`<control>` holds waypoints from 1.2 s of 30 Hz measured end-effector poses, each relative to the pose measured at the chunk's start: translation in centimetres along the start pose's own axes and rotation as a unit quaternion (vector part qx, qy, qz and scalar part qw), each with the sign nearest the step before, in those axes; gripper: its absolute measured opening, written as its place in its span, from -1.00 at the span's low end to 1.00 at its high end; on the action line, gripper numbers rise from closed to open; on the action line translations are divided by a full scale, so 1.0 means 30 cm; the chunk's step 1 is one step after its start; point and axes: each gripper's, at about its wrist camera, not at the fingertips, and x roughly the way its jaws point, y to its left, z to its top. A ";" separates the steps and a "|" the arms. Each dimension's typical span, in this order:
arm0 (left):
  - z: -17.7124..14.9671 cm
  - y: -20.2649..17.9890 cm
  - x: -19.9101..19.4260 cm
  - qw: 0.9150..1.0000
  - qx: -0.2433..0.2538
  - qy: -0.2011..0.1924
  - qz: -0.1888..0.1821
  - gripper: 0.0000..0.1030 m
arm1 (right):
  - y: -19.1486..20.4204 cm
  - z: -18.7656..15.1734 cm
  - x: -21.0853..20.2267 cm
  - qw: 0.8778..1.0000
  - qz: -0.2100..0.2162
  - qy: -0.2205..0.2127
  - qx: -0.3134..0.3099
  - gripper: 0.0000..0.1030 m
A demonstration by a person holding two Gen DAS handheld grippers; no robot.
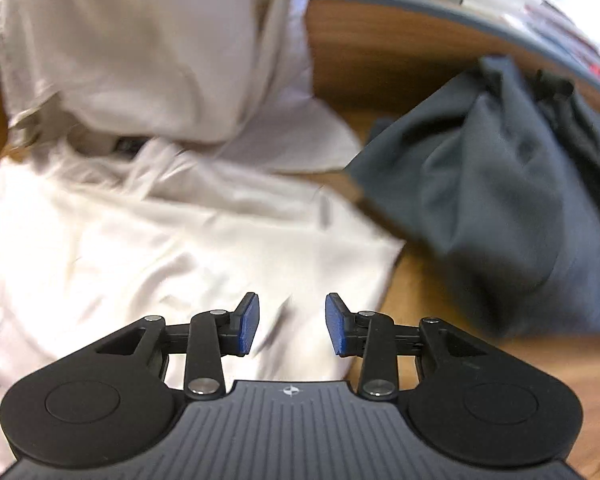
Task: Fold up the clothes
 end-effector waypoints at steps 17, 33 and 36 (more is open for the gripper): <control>-0.303 -0.043 -0.108 0.996 0.017 0.042 0.077 0.14 | 0.086 -0.131 0.038 0.999 0.017 0.007 0.033 -0.96; -0.162 -0.095 -0.060 0.998 0.031 0.013 0.052 0.15 | 0.061 -0.102 -0.054 1.000 -0.005 -0.007 0.000 -0.38; -0.094 -0.123 -0.031 0.998 0.048 0.001 0.037 0.15 | 0.071 -0.041 -0.058 1.000 0.008 -0.020 -0.023 -0.25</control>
